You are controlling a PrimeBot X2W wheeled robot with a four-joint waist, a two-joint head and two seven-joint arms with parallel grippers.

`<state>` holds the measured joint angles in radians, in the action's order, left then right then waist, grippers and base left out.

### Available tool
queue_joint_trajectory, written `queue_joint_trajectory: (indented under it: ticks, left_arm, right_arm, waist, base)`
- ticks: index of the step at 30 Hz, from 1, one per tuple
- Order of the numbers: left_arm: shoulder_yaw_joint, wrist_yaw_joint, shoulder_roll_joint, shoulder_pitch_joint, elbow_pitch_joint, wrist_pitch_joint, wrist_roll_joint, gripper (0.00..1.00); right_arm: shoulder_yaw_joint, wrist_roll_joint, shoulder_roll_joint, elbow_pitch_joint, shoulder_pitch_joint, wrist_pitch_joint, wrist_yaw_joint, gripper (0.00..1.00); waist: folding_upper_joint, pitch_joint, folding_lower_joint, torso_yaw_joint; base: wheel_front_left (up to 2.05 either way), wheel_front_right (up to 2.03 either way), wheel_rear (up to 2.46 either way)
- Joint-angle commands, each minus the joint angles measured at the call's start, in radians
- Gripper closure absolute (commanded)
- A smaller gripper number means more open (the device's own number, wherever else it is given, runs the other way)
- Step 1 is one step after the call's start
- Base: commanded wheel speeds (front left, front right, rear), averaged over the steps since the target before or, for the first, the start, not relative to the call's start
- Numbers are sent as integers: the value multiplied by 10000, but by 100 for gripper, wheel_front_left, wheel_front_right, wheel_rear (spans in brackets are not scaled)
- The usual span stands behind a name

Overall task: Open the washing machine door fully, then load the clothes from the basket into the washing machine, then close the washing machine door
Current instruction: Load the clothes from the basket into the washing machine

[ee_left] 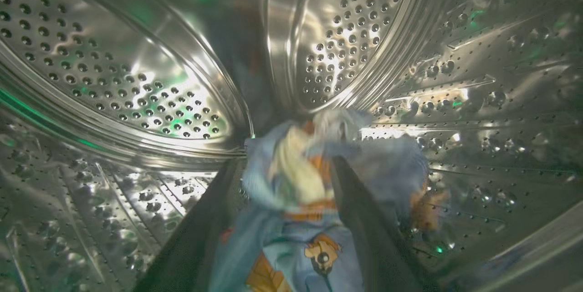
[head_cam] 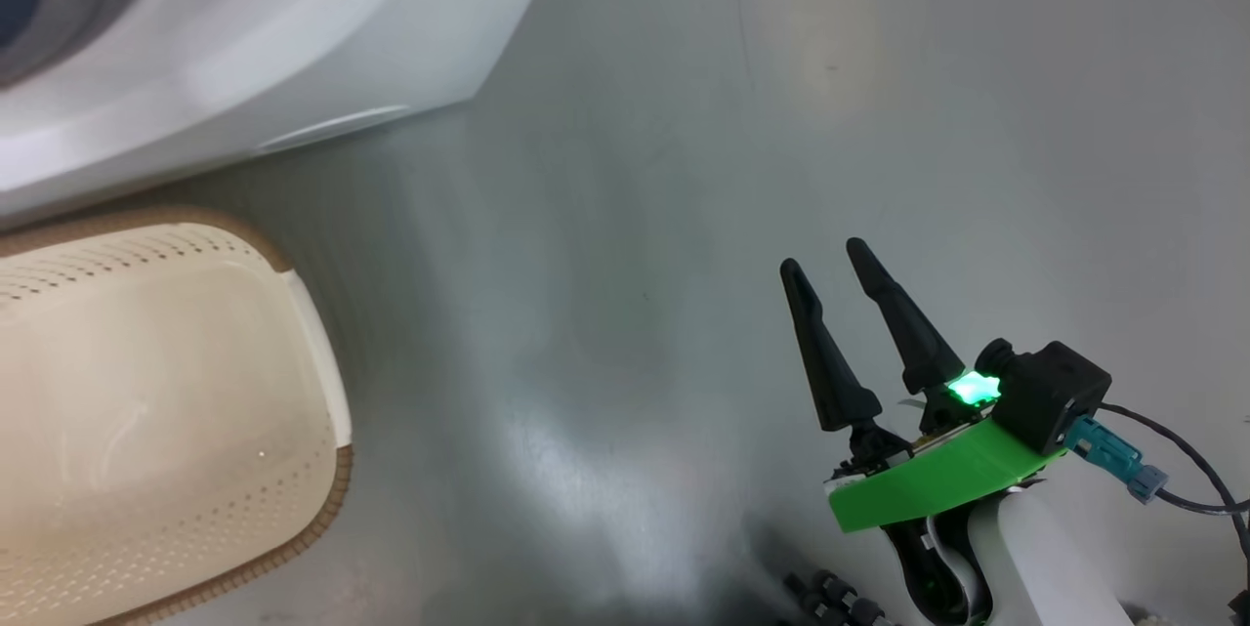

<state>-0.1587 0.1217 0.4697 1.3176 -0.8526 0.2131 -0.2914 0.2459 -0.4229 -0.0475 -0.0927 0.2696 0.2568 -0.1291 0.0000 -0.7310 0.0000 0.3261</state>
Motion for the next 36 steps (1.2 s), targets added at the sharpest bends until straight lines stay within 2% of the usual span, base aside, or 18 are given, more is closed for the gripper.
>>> queue_joint_trajectory:
  ticks: [1,10,16,30,36]
  left_arm:
    - [91,-87,349,-396,120,102,-137,0]
    - [200,-219,-191,-1806,153,393,-498,0]
    - [346,-301,-493,-3062,720,476,-626,0]
    - [1281,-827,-892,-6986,4087,485,-564,0]
    - [1658,-1273,-1000,-8784,5770,485,-439,0]
  right_arm:
    - [119,124,-28,146,-309,49,-16,0]
    - [-74,398,-28,-34,-399,49,-16,0]
    - [-147,533,-28,-298,-595,49,-16,0]
    - [-221,870,-28,-847,-1222,49,-16,0]
    - [-130,860,-28,-981,-1515,49,-16,0]
  waist:
    - [0,310,0,-210]
    - [0,1470,0,-707]
    - [0,2465,0,-993]
    - [0,4819,0,-1378]
    - [0,5708,0,-1500]
  base:
    - [0,0,0]
    - [0,0,0]
    - [0,0,0]
    - [0,0,0]
    - [0,0,0]
